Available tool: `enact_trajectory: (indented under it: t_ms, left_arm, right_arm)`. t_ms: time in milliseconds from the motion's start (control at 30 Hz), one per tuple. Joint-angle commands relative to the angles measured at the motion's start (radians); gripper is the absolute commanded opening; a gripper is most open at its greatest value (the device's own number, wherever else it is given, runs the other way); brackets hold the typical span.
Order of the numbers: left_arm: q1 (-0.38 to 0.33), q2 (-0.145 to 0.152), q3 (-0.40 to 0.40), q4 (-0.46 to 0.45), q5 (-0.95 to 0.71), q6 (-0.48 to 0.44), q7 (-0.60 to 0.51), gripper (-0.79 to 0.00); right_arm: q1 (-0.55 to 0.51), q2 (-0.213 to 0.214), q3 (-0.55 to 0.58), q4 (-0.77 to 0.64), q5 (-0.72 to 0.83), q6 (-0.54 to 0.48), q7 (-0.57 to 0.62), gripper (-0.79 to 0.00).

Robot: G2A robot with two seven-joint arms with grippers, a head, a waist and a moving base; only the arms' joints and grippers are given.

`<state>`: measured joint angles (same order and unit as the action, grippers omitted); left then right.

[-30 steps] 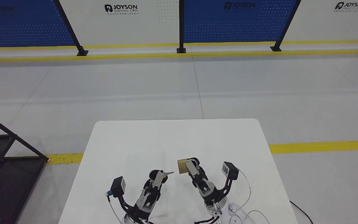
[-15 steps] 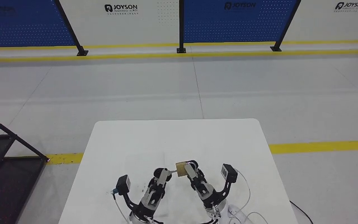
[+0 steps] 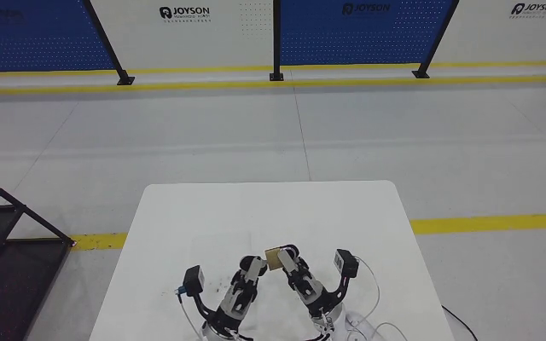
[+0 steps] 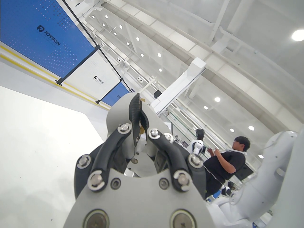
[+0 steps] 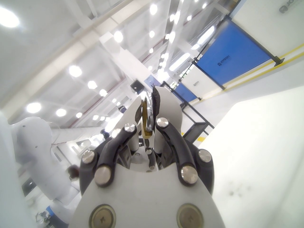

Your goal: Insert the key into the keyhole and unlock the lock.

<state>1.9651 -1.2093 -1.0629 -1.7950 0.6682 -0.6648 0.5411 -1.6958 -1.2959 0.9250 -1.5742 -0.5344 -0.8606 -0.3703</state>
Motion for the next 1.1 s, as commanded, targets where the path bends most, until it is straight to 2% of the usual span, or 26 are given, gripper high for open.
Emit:
enact_trajectory:
  t_ms: [0, 33, 67, 100, 400, 433, 467, 500, 533, 567, 633, 700, 833, 900, 1067]
  left_arm:
    - [0.0, -0.001, 0.0, 0.001, -0.001, 0.001, 0.0, -0.468]
    - [-0.001, -0.001, -0.001, 0.001, -0.002, 0.001, -0.001, -0.366]
    - [0.0, -0.001, -0.003, 0.001, -0.004, 0.002, 0.0, -0.055]
    - [0.001, 0.0, -0.005, 0.0, -0.006, 0.002, -0.001, 0.0]
    - [0.017, 0.007, -0.043, -0.003, -0.005, -0.037, -0.023, 0.0]
    - [0.017, 0.009, -0.051, 0.001, -0.002, -0.045, -0.031, -0.074]
    - [0.018, 0.011, -0.055, 0.005, 0.001, -0.062, -0.044, -0.102]
    - [0.018, 0.014, -0.06, 0.011, 0.004, -0.079, -0.059, -0.172]
    - [0.018, 0.016, -0.069, 0.015, 0.009, -0.088, -0.067, -0.311]
    - [0.021, 0.017, -0.073, 0.018, 0.013, -0.097, -0.075, -0.413]
    - [0.025, 0.019, -0.081, 0.021, 0.01, -0.109, -0.084, -0.431]
    - [0.027, 0.021, -0.082, 0.025, 0.002, -0.118, -0.1, -0.542]
    - [0.026, 0.023, -0.089, 0.026, -0.006, -0.119, -0.125, -0.557]
    - [0.026, 0.024, -0.089, 0.025, -0.004, -0.119, -0.134, -0.616]
    - [0.026, 0.024, -0.086, 0.022, -0.01, -0.115, -0.146, -0.625]
  right_arm:
    - [0.0, -0.001, 0.002, -0.002, 0.001, 0.002, 0.0, -0.785]
    - [0.0, -0.001, 0.003, -0.003, 0.001, 0.001, 0.0, -0.785]
    - [0.0, -0.001, 0.005, -0.004, 0.002, 0.0, 0.0, -0.785]
    - [-0.002, 0.0, 0.007, -0.005, 0.004, -0.001, 0.0, -0.785]
    - [-0.017, 0.004, 0.033, -0.019, 0.02, -0.013, 0.01, -0.785]
    - [-0.019, 0.004, 0.036, -0.02, 0.023, -0.015, 0.015, -0.785]
    - [-0.021, 0.005, 0.039, -0.021, 0.025, -0.014, 0.021, -0.785]
    - [-0.023, 0.006, 0.041, -0.021, 0.029, -0.011, 0.031, -0.785]
    - [-0.024, 0.007, 0.042, -0.024, 0.036, -0.008, 0.042, -0.785]
    - [-0.025, 0.008, 0.045, -0.026, 0.044, -0.004, 0.051, -0.785]
    - [-0.026, 0.01, 0.048, -0.031, 0.054, 0.005, 0.073, -0.785]
    - [-0.026, 0.012, 0.051, -0.035, 0.062, 0.015, 0.094, -0.785]
    - [-0.027, 0.013, 0.052, -0.042, 0.073, 0.026, 0.118, -0.785]
    - [-0.027, 0.013, 0.052, -0.044, 0.074, 0.031, 0.127, -0.785]
    - [-0.026, 0.013, 0.051, -0.047, 0.074, 0.043, 0.143, -0.785]
